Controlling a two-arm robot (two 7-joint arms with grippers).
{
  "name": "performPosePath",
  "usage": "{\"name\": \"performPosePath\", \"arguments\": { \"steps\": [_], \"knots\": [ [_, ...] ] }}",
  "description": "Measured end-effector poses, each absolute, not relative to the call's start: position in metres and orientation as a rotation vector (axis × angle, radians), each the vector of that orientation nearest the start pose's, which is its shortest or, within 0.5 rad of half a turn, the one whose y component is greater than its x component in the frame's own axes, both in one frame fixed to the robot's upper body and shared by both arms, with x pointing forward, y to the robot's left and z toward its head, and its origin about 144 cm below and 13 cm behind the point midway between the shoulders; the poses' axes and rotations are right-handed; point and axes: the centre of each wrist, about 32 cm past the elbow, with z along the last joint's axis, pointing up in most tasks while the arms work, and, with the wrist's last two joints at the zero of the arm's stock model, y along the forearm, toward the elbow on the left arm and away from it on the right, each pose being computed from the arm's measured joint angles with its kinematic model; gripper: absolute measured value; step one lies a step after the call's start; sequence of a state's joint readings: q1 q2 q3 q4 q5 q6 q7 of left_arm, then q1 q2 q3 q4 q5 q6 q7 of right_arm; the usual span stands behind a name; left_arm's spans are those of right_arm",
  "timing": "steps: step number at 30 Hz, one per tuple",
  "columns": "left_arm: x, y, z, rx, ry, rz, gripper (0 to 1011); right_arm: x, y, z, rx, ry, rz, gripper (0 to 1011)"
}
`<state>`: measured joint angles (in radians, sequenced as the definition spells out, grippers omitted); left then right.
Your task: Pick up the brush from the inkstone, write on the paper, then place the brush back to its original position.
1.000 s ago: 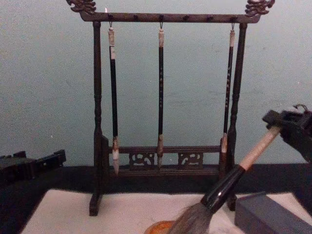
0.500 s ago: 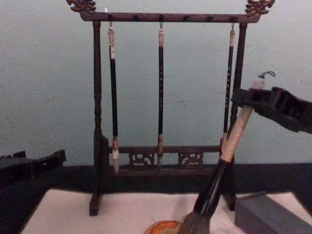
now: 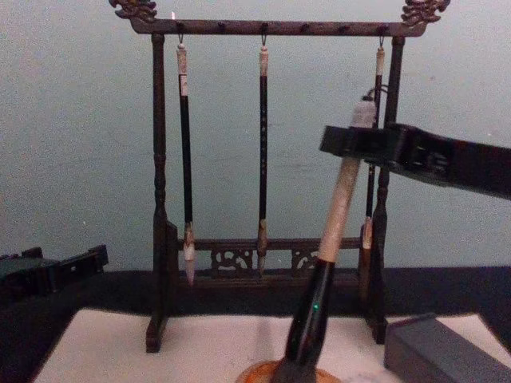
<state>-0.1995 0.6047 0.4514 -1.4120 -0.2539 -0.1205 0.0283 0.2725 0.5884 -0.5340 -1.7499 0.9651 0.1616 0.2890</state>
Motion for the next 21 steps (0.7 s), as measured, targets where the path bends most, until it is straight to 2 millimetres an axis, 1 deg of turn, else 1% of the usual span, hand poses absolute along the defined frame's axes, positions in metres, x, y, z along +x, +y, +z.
{"name": "performPosePath", "arguments": {
  "steps": [9, 16, 21],
  "knots": [
    [0.489, 0.310, 1.140, 0.304, -0.285, 1.248, 1002, 0.478, -0.201, 1.239, 0.103, 0.224, -0.631, 179],
    [0.489, 0.310, 1.140, 0.304, -0.285, 1.248, 1002, 0.484, -0.183, 1.236, 0.065, 0.207, -0.586, 179],
    [0.489, 0.310, 1.140, 0.304, -0.285, 1.248, 1002, 0.488, -0.174, 1.232, 0.057, 0.207, -0.563, 179]
  ]
}}
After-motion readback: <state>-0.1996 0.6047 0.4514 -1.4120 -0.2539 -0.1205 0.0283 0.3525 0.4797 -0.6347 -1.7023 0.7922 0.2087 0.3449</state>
